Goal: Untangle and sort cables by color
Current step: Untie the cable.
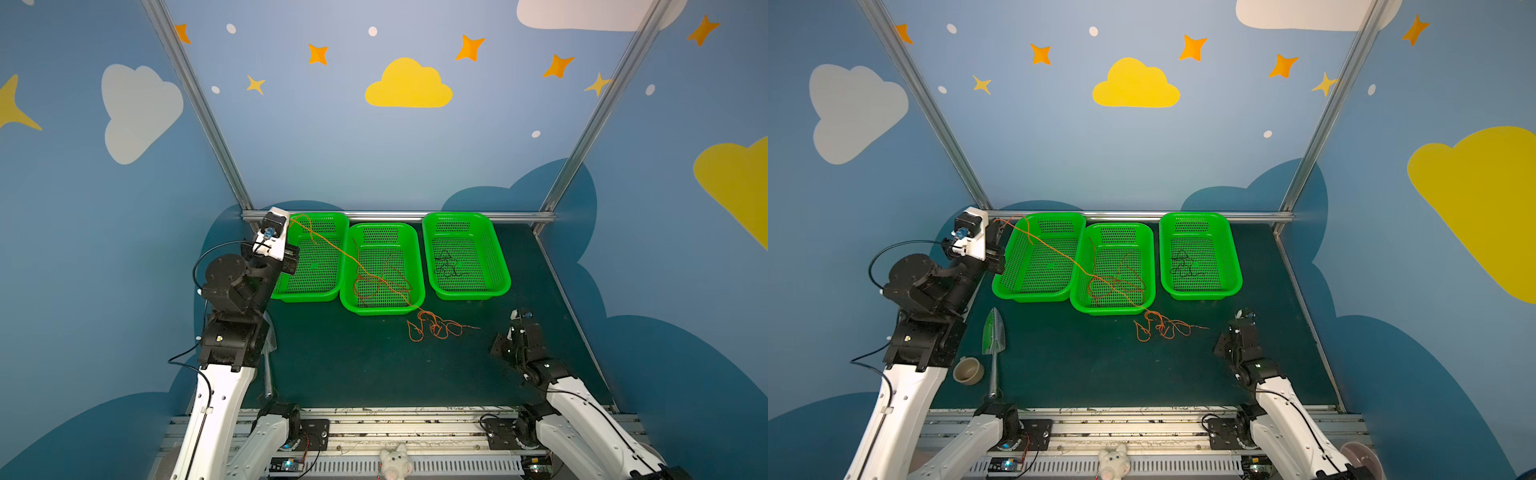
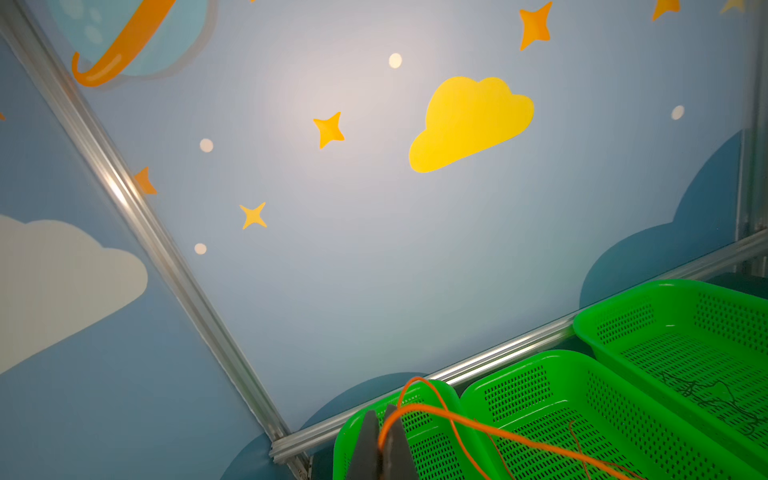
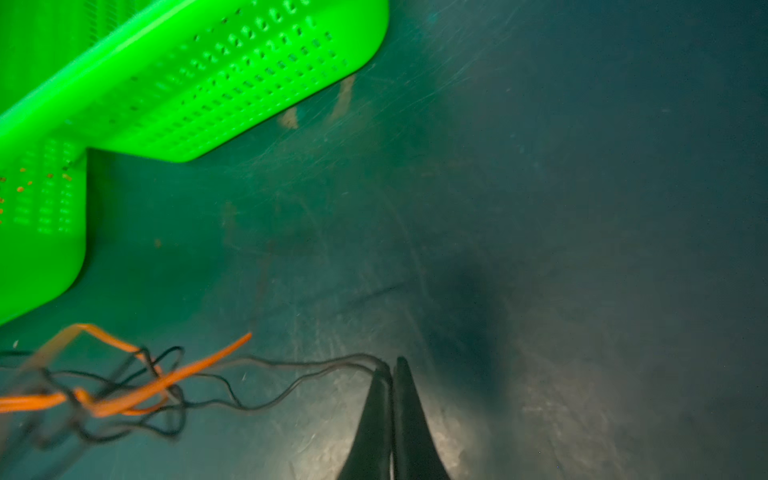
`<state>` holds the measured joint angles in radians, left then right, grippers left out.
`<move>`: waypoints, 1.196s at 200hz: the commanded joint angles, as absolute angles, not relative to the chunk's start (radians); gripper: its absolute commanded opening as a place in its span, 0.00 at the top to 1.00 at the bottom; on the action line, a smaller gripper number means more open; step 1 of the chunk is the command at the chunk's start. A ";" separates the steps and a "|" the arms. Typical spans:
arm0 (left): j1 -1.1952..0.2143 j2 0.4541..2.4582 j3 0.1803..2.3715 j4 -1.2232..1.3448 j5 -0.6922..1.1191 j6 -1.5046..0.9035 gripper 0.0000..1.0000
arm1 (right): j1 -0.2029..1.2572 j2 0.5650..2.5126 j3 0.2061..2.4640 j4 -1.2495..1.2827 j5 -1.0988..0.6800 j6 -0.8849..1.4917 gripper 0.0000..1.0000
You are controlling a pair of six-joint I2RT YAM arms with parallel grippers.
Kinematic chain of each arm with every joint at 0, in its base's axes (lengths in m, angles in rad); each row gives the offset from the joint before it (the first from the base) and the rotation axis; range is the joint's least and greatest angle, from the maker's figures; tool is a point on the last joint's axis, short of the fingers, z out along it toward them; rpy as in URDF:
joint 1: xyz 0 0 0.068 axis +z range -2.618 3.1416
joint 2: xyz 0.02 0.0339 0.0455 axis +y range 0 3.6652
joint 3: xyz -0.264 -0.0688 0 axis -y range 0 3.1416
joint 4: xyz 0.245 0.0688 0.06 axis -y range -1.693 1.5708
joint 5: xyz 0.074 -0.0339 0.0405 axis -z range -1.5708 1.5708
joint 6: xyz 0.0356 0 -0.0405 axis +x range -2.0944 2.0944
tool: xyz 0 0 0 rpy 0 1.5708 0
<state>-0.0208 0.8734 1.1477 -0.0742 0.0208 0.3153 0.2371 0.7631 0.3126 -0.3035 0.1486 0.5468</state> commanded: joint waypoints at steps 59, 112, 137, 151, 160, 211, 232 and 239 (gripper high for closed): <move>0.150 0.972 1.269 -0.023 0.163 0.232 0.97 | 0.105 0.753 0.304 -0.309 0.156 0.619 1.00; 0.263 1.035 1.360 -0.039 0.256 0.197 0.97 | 0.060 0.739 0.296 -0.324 0.160 0.649 1.00; 0.269 1.053 1.384 -0.041 0.278 0.189 0.97 | 0.059 0.736 0.296 -0.325 0.156 0.646 1.00; 0.273 1.072 1.410 -0.051 0.283 0.184 0.97 | 0.060 0.732 0.295 -0.325 0.155 0.642 1.00; 0.276 1.088 1.437 -0.067 0.282 0.187 0.97 | 0.060 0.730 0.296 -0.330 0.159 0.645 1.00; 0.281 1.125 1.535 -0.103 0.564 0.162 0.97 | 0.061 0.645 0.295 -0.349 0.100 0.617 0.94; 0.244 1.114 1.522 -0.105 0.676 0.117 0.97 | 0.073 0.561 0.298 -0.335 0.080 0.572 0.69; 0.222 1.107 1.511 -0.114 0.684 0.121 0.97 | 0.076 0.533 0.299 -0.330 0.074 0.556 0.63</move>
<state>0.2642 1.1259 1.5108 -0.0902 0.5129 0.1593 0.0654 0.6109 0.3042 -0.3351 0.1112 0.6144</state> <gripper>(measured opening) 0.048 0.295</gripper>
